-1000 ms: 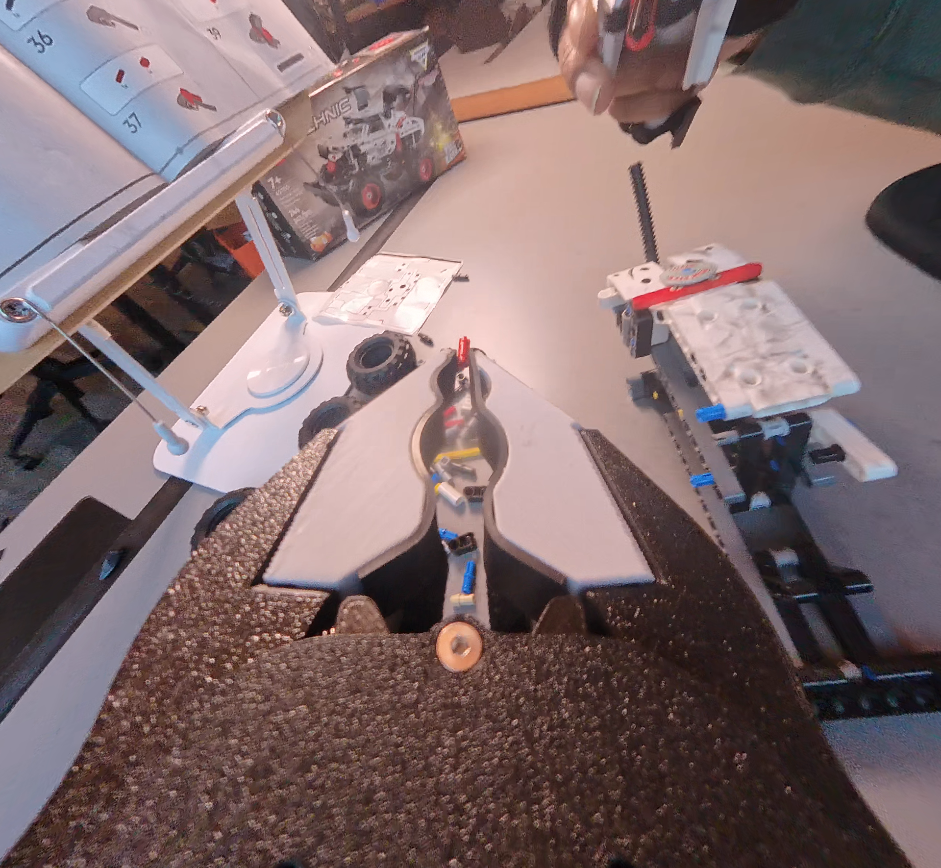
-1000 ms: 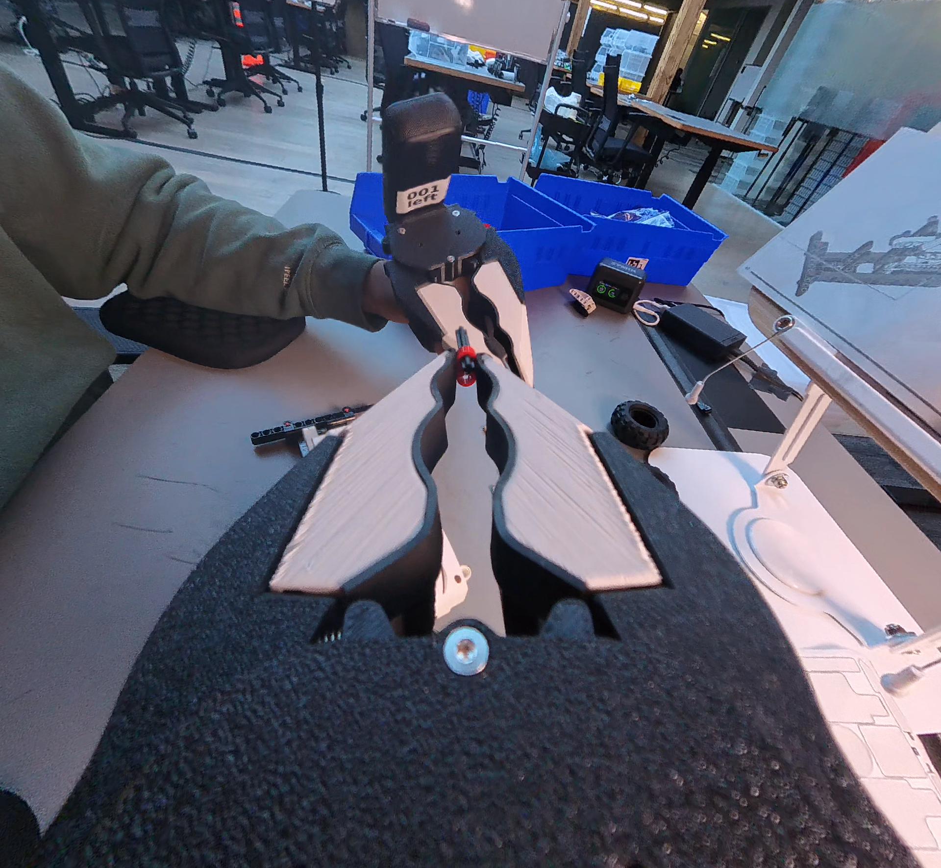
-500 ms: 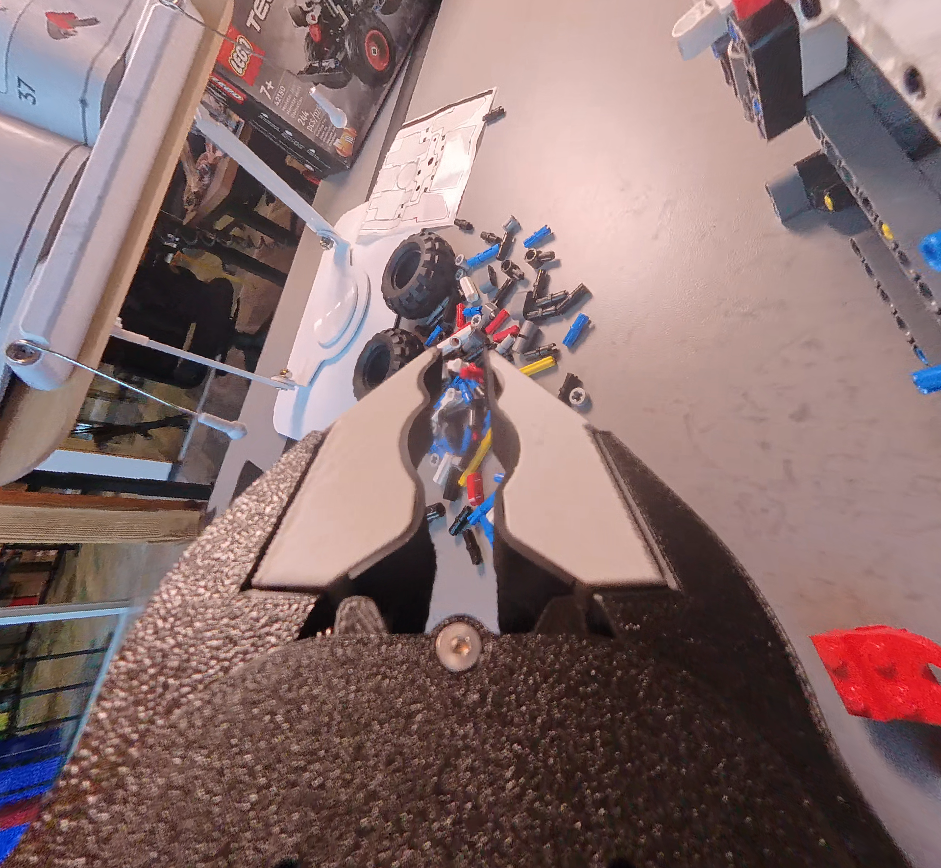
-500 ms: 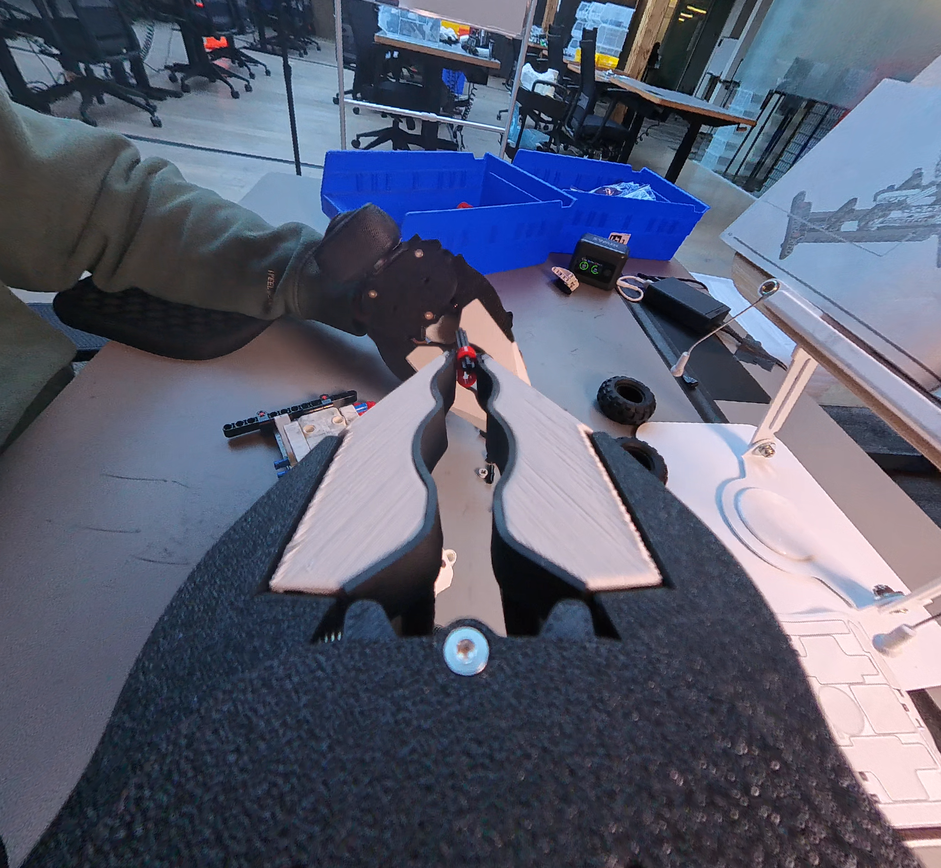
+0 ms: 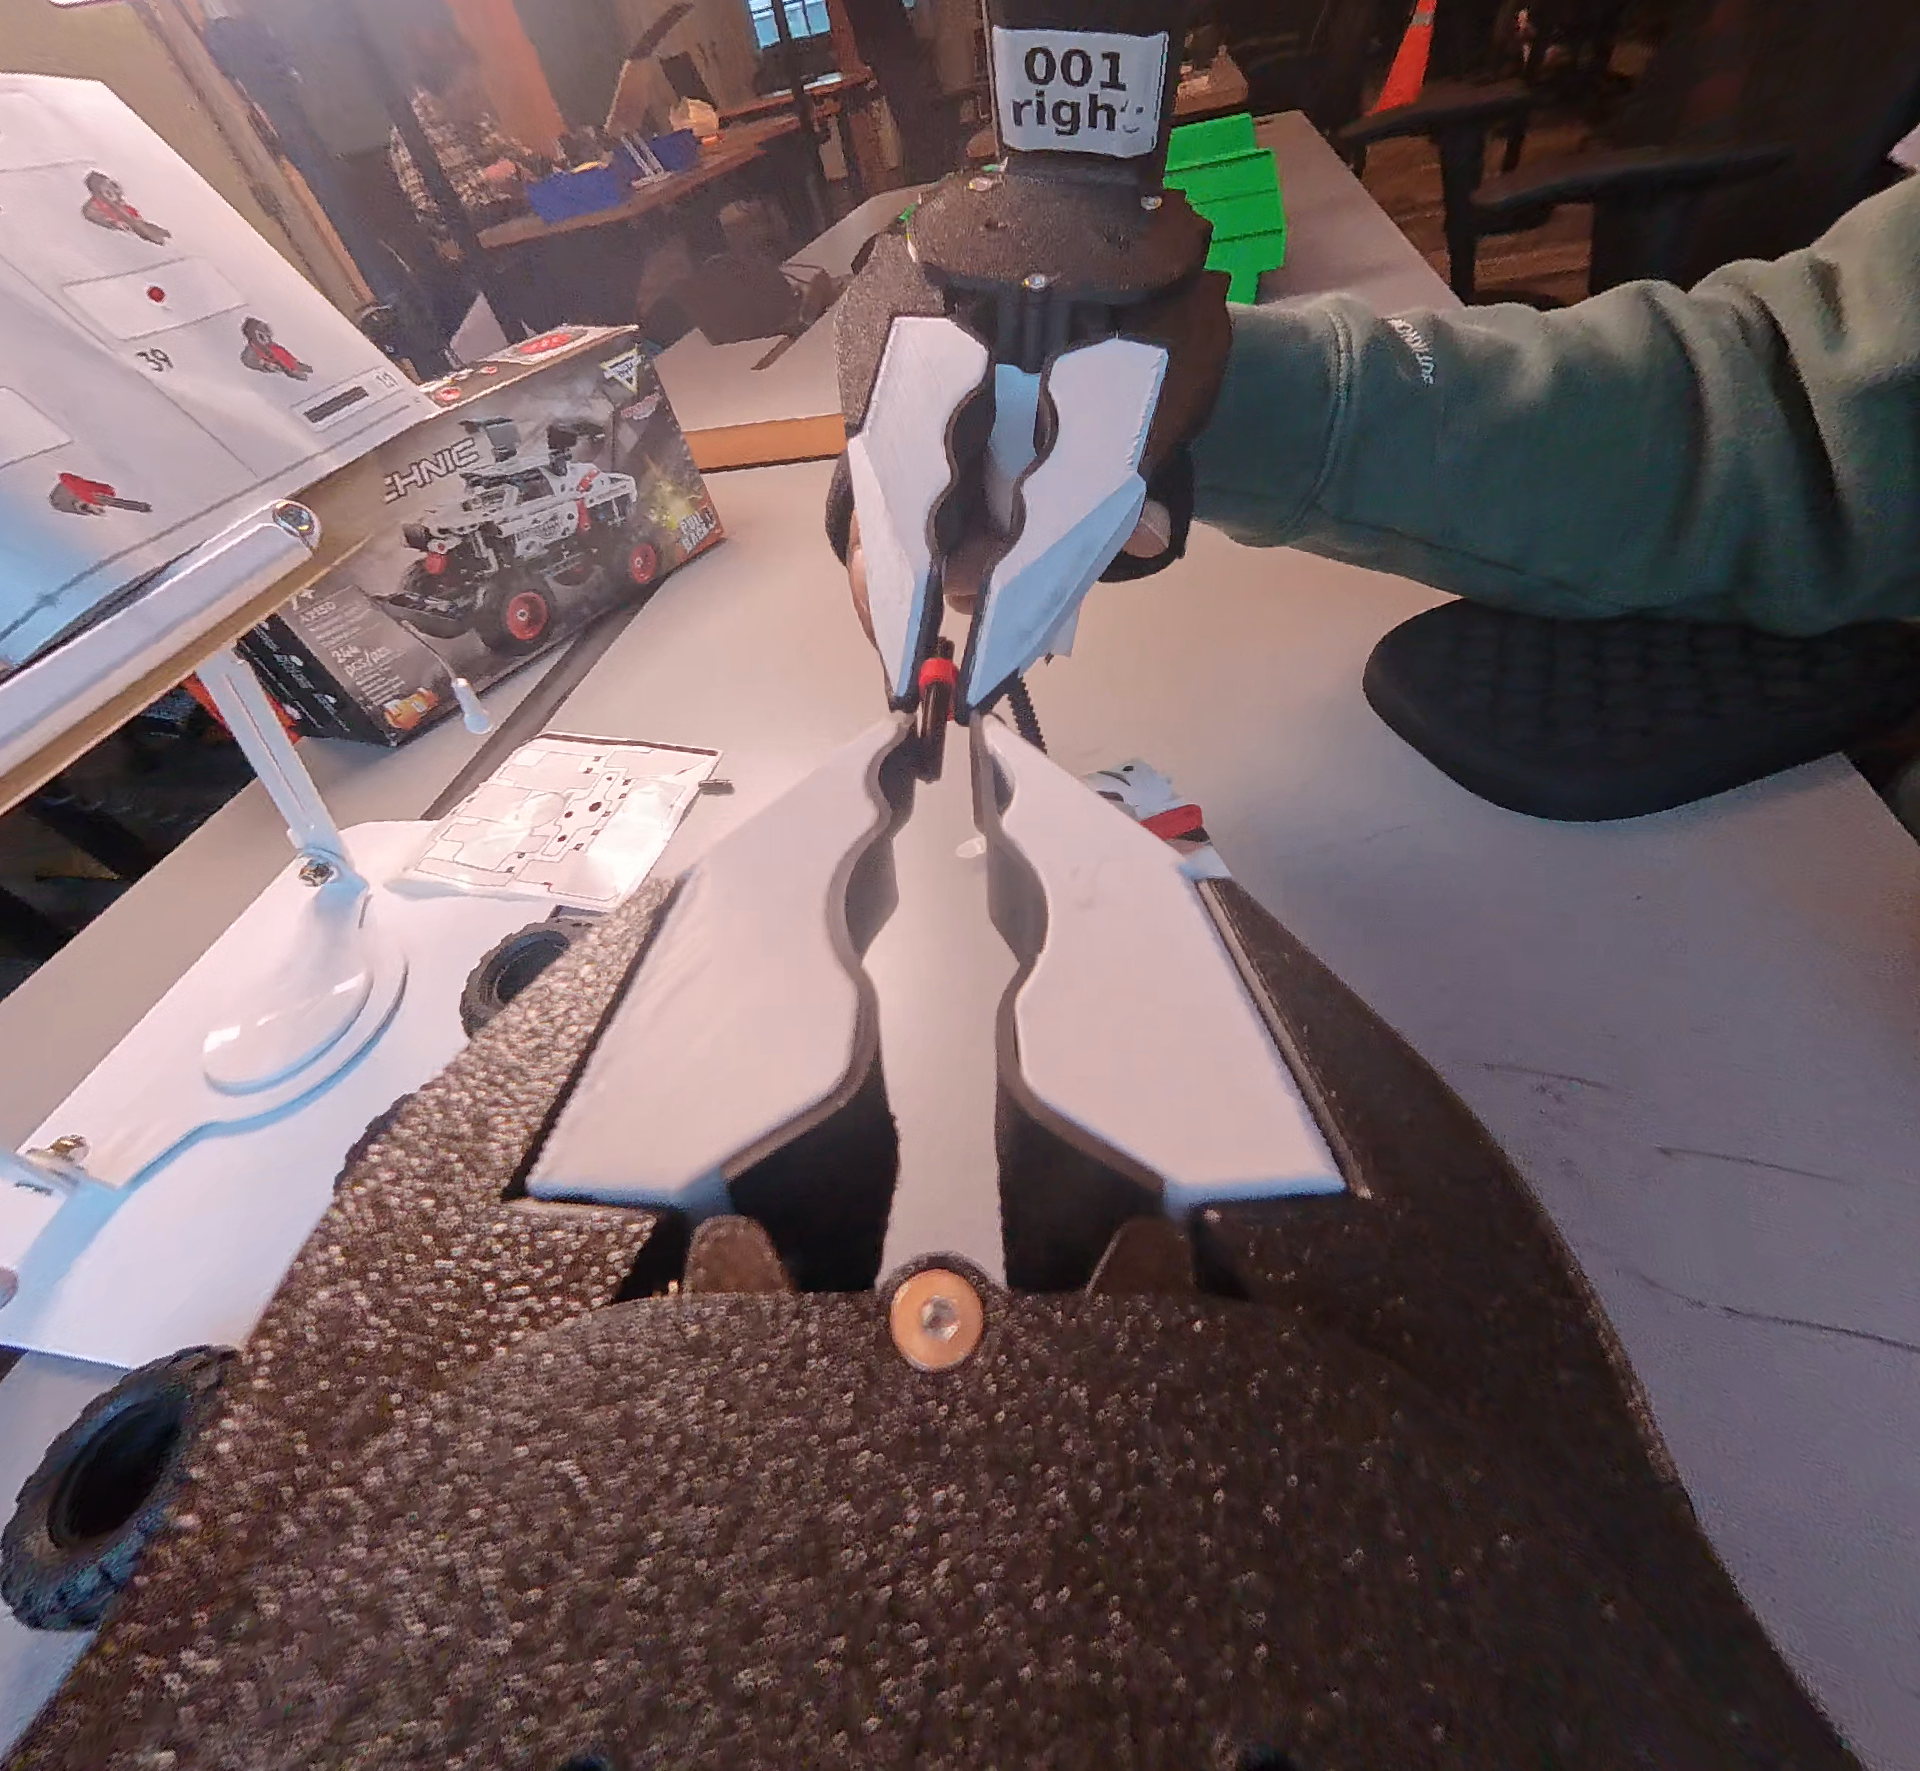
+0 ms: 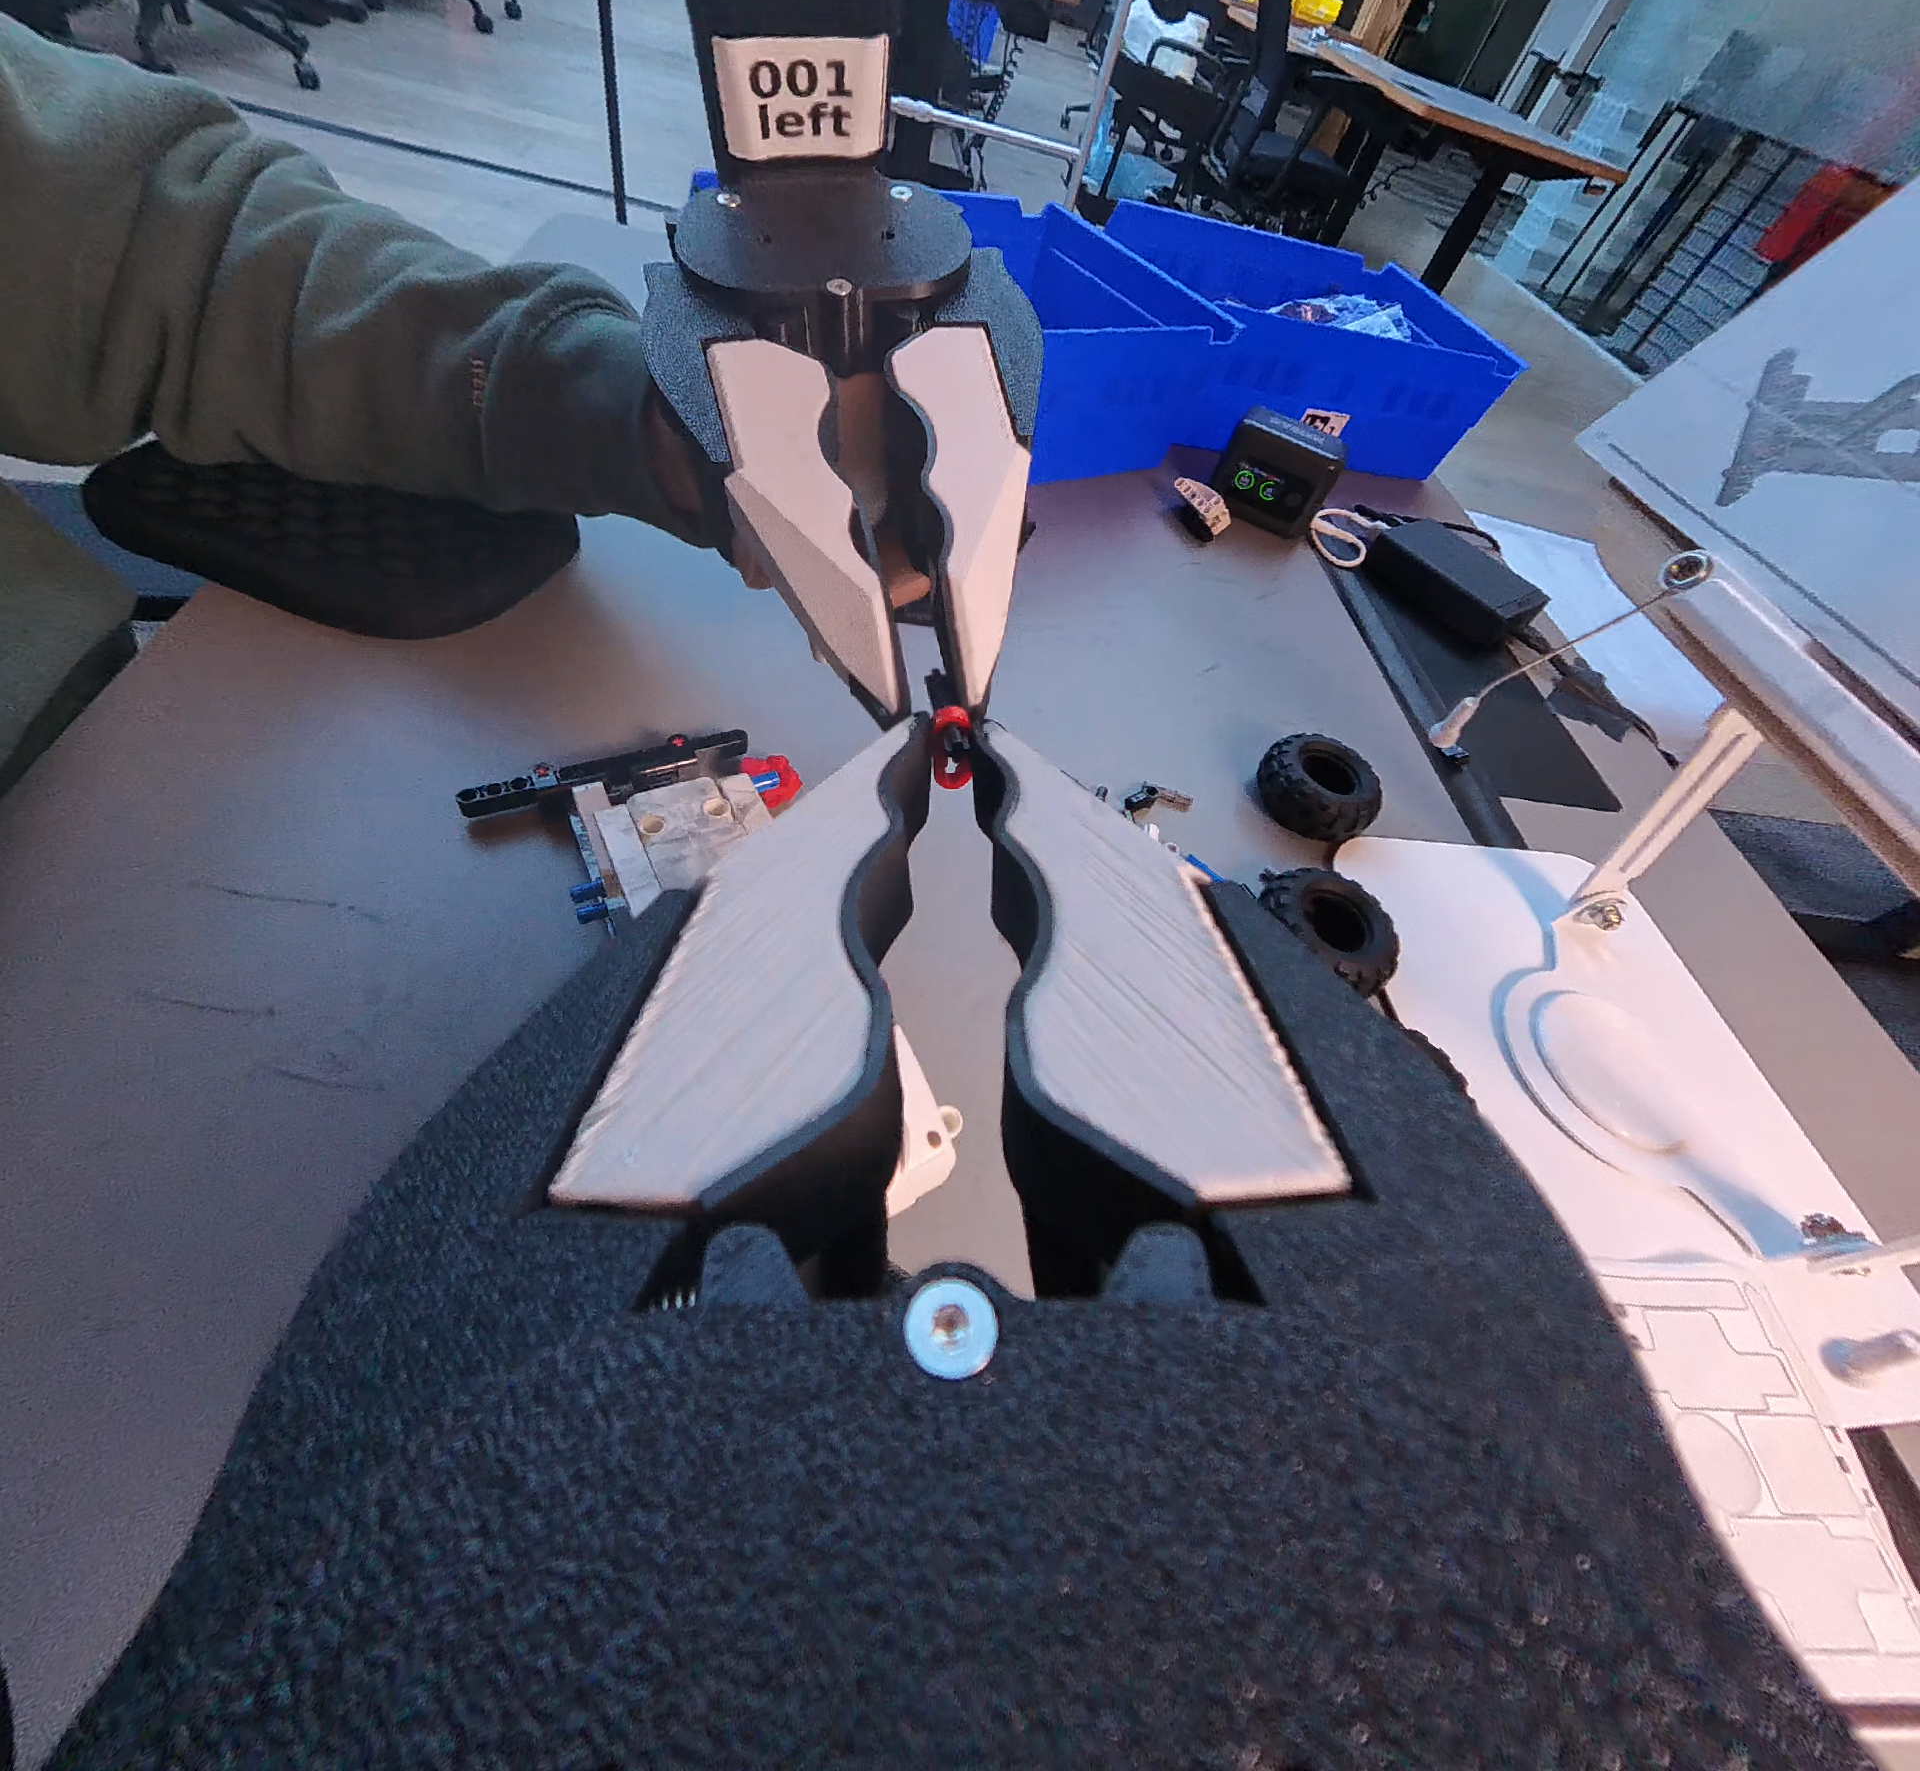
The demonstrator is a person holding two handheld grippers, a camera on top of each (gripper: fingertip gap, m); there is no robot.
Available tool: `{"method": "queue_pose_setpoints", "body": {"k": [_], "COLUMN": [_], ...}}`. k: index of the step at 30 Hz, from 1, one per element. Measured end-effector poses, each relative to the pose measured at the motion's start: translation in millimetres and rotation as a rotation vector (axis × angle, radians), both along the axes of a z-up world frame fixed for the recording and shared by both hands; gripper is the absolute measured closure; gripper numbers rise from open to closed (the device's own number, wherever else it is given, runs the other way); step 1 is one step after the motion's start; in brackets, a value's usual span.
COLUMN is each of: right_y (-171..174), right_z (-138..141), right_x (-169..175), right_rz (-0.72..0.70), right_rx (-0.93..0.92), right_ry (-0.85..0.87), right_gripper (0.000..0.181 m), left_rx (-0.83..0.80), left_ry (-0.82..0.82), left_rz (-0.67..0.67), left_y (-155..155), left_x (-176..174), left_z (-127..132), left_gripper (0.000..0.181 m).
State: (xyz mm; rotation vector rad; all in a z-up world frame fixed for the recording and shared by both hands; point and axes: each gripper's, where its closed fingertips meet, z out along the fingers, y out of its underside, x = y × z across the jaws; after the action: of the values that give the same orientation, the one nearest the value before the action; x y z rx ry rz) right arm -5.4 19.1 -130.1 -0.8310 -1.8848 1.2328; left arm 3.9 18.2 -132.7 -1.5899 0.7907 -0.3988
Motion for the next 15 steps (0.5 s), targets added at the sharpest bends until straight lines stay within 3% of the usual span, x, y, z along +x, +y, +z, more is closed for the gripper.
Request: {"method": "queue_pose_setpoints", "body": {"k": [6, 11, 15], "right_y": [-8.1, -10.8, 27.2], "right_z": [-4.5, 11.0, 41.5], "right_x": [5.8, 7.2, 34.3], "right_rz": [0.037, 0.066, 0.001], "right_rx": [0.042, -0.032, -0.136], "right_ry": [-0.032, 0.016, 0.100], "right_gripper": [0.175, 0.175, 0.176], "left_rx": [-0.053, -0.008, -0.010], "left_ry": [0.032, 0.017, -0.115], "left_rz": [-0.043, -0.027, 0.025], "left_y": [-7.3, -11.2, -23.8], "left_x": [4.6, 3.7, -43.6], "left_z": [-4.9, 9.5, 27.1], "left_gripper": [0.178, 0.178, 0.179]}}
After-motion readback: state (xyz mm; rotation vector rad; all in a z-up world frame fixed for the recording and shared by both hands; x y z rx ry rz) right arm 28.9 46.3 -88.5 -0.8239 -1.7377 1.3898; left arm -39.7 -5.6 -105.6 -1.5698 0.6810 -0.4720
